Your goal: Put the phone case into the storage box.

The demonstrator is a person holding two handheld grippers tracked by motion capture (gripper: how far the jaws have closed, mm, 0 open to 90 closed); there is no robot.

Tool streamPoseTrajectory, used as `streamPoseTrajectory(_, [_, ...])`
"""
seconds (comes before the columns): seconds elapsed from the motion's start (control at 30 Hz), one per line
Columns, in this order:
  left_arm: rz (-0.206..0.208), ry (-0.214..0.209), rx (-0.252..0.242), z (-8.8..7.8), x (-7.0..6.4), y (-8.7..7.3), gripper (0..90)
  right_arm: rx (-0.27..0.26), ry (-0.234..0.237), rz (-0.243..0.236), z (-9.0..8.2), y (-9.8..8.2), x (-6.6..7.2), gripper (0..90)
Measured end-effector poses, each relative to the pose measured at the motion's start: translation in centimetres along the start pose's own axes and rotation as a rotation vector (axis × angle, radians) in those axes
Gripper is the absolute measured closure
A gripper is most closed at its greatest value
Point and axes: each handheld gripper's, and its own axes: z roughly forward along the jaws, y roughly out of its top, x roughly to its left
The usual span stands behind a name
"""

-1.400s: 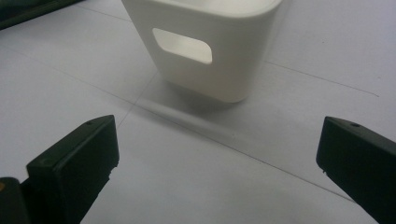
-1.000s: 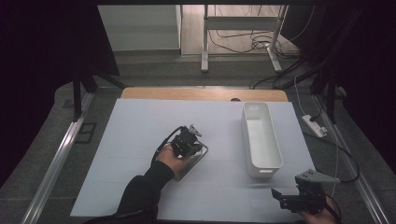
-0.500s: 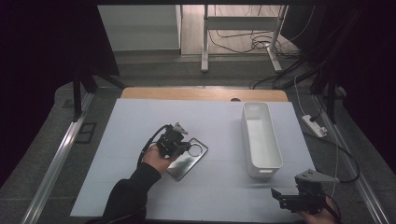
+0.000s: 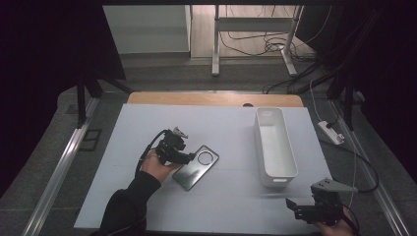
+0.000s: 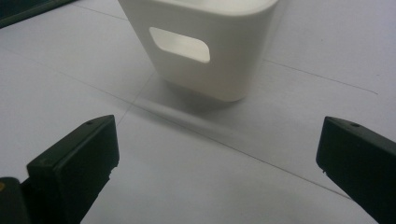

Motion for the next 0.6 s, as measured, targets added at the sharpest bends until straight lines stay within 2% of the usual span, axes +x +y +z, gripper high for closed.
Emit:
streamPoseTrajectory(0.07, [-0.016,-0.003,-0.003,-0.2,0.4,-0.2,30.1,-0.001,0.001,0.001,0.0,0.0,0.0,0.0])
streamPoseTrajectory(0.13, [-0.030,-0.002,-0.002,-0.4,0.6,-0.3,19.7,0.000,0.003,-0.001,0.0,0.0,0.0,0.0])
streamPoseTrajectory(0.17, [-0.035,0.002,-0.006,-0.5,0.8,-0.4,19.7,-0.002,0.005,-0.003,0.0,0.0,0.0,0.0])
streamPoseTrajectory(0.2, [-0.045,-0.010,-0.012,-0.7,1.1,-0.6,14.2,0.000,0.004,-0.005,0.0,0.0,0.1,0.0])
streamPoseTrajectory(0.27, [-0.036,-0.008,-0.002,-0.9,1.3,-0.8,7.4,0.001,0.005,-0.004,0.0,0.0,0.0,0.0])
streamPoseTrajectory(0.4, [-0.035,0.003,0.012,-1.2,1.6,-1.1,0.7,0.000,0.005,-0.003,0.0,0.0,0.0,0.0])
streamPoseTrajectory(0.47, [-0.024,0.021,0.011,-1.3,1.7,-1.3,0.0,0.001,0.005,-0.004,0.0,0.0,0.0,0.0])
streamPoseTrajectory(0.6, [-0.018,0.026,0.011,-1.2,1.7,-1.5,0.0,0.001,0.005,-0.004,0.0,0.0,0.0,0.0])
